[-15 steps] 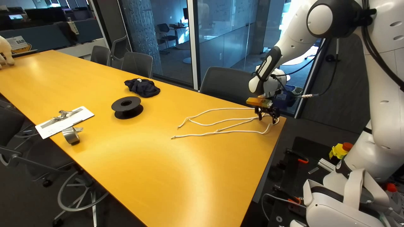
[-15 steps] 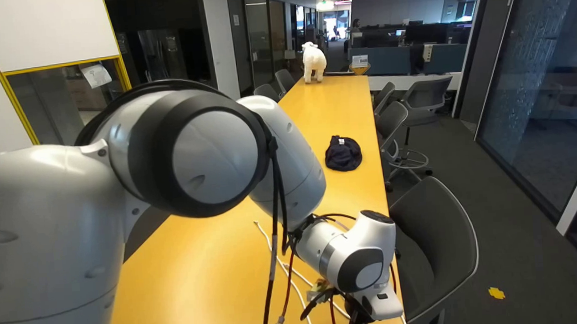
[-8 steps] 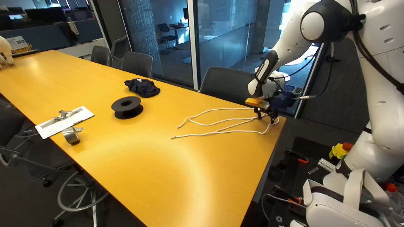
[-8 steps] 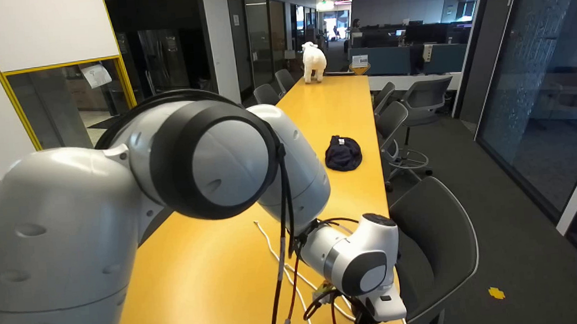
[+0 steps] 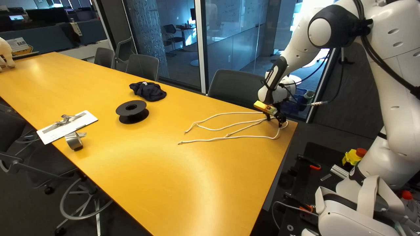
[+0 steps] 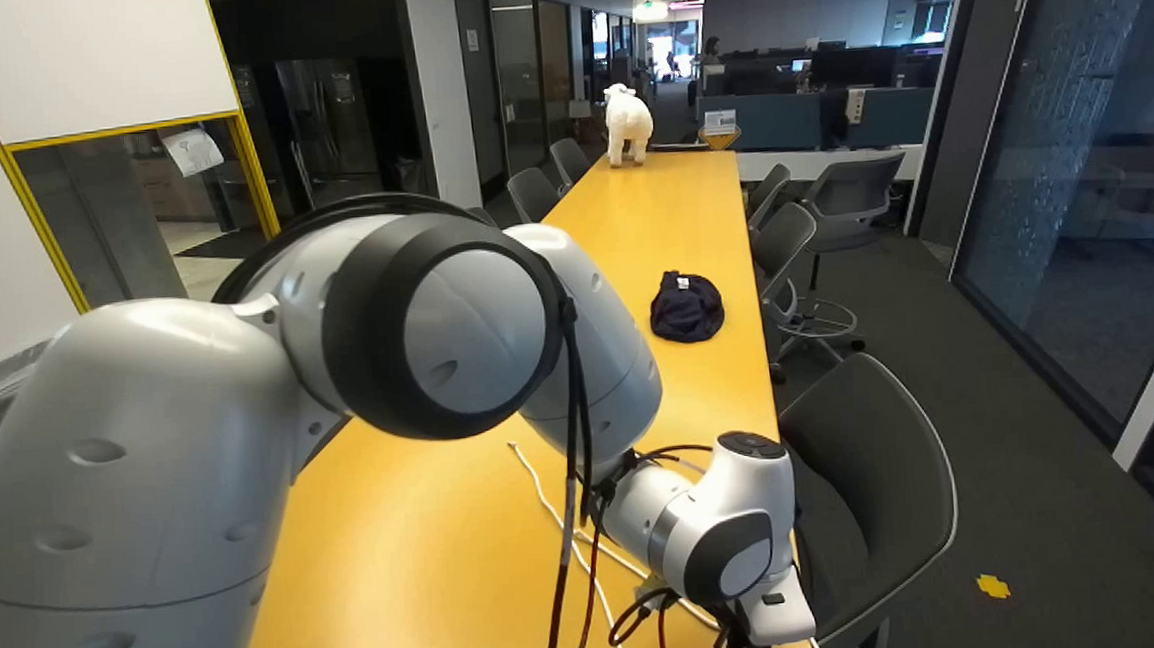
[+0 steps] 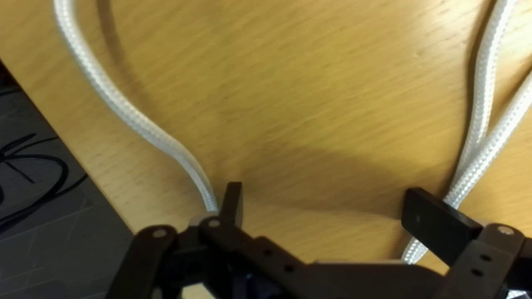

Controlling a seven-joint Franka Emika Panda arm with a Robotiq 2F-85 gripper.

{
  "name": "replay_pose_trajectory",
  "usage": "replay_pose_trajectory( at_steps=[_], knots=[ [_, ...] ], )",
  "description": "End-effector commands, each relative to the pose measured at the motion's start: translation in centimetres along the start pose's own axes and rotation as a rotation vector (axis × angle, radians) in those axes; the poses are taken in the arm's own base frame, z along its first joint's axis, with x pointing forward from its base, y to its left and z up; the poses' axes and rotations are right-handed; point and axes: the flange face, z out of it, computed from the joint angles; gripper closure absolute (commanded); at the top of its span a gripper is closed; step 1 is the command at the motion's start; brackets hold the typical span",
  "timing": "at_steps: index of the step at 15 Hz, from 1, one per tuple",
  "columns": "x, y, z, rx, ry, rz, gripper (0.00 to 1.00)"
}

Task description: Untangle the two ropes on the table.

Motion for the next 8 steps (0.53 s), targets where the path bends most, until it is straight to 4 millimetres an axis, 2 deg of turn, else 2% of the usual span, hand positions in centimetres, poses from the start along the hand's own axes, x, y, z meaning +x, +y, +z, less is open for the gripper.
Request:
replay_pose_trajectory(
  at_steps=[1,8],
  knots=[
    [0.13,-0.46,-0.42,0.084,0.062,0.039,0.00],
    [-0.35,-0.33,-1.14,0.182,0.135,0.060,0.00]
  ],
)
